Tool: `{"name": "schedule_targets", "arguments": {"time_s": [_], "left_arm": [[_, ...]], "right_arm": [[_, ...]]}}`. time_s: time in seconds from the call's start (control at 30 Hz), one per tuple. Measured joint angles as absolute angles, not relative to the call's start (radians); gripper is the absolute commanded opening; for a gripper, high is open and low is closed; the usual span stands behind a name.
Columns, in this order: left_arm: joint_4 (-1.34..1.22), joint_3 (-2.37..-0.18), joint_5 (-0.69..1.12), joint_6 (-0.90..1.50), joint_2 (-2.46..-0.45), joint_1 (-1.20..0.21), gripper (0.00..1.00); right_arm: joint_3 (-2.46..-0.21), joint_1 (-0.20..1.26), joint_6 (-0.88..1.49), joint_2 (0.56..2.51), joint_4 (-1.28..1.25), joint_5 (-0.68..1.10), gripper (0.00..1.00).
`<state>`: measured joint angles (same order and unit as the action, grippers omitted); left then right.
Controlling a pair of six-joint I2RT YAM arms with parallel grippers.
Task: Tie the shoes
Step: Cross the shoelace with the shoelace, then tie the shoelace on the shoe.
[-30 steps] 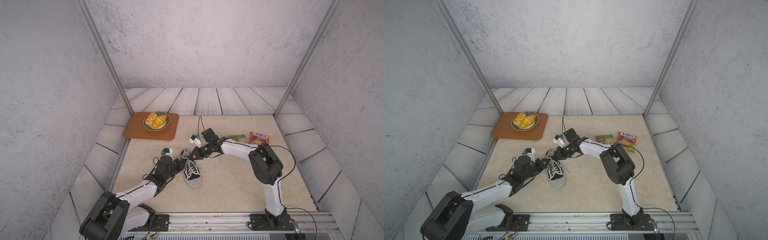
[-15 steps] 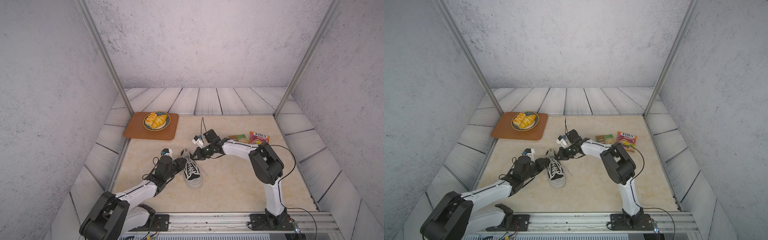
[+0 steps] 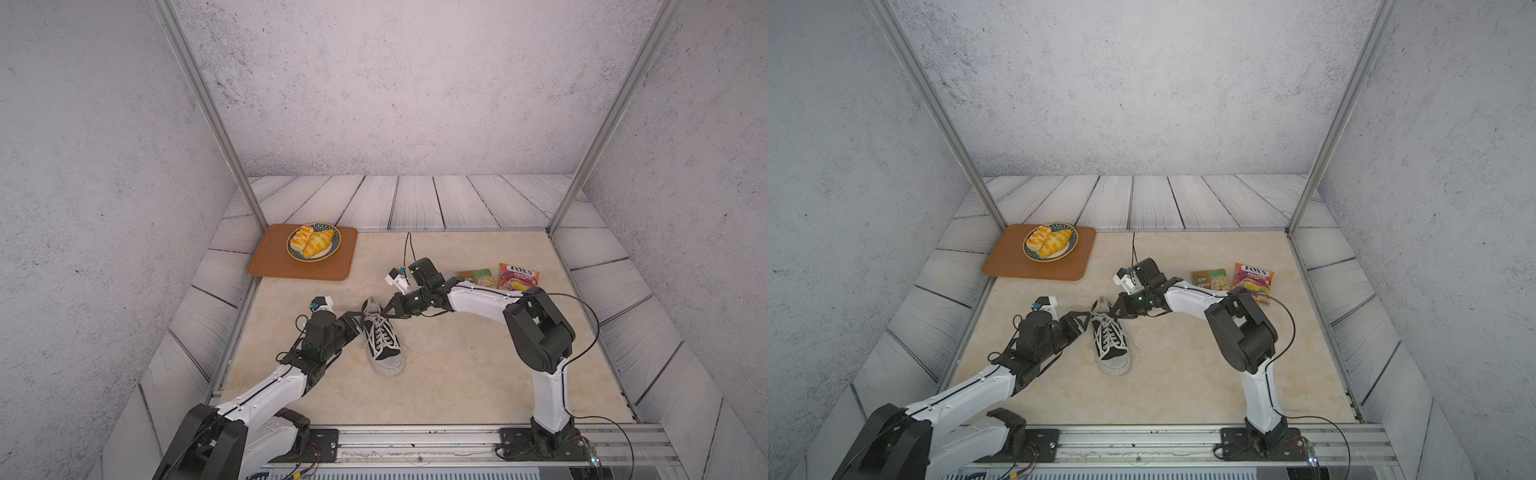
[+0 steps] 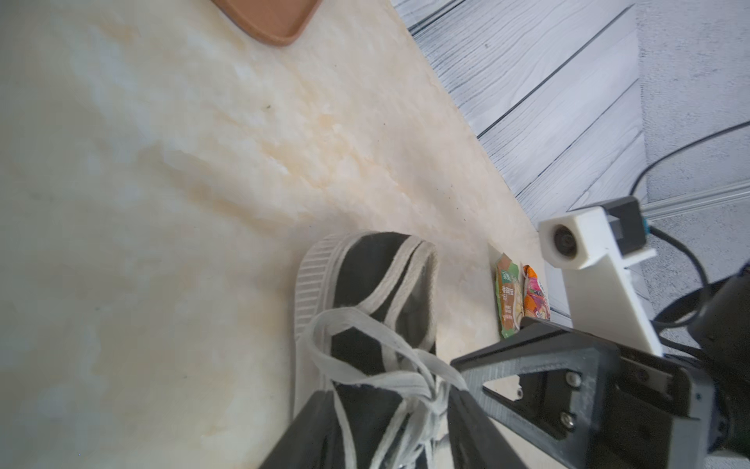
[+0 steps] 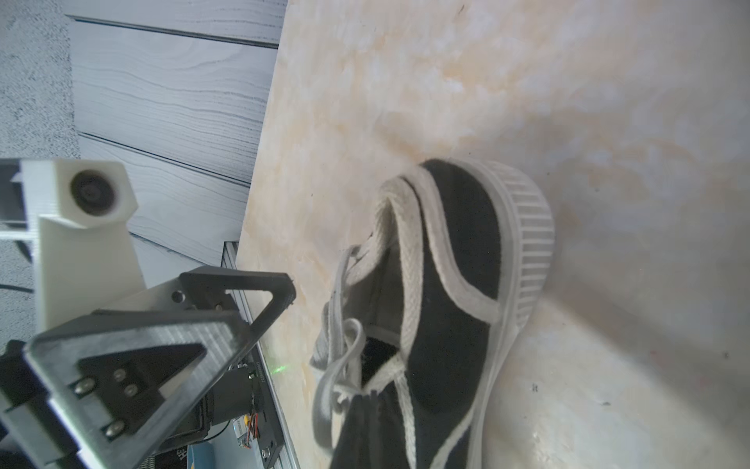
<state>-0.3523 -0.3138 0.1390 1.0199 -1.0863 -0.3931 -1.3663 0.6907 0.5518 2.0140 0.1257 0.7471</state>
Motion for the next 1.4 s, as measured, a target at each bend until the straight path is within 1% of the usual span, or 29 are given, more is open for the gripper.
{"name": "schedule_targets", "arguments": {"time_s": [0.2,0.6,0.77,1.1,1.4], "left_arm": [[-0.361,-0.331,0.179,1.037,-1.183,-0.341,0.52],[-0.526,-0.357,0.326,1.082,-1.372,-0.258,0.48],[-0.54,-0.371,0.352,1.086,-1.364,-0.253,0.48],[-0.484,-0.418,0.377,1.074,-1.319,-0.252,0.45],[-0.471,-0.454,0.416,1.075,-1.41,-0.256,0.45]], "right_arm": [[-1.361,0.691,0.552,2.012,0.117,0.748,0.0],[-1.353,0.691,0.56,2.012,0.11,0.748,0.0],[-1.351,0.691,0.566,2.012,0.107,0.748,0.0],[-1.351,0.691,0.57,2.012,0.107,0.748,0.0],[-1.351,0.691,0.573,2.012,0.107,0.748,0.0]]}}
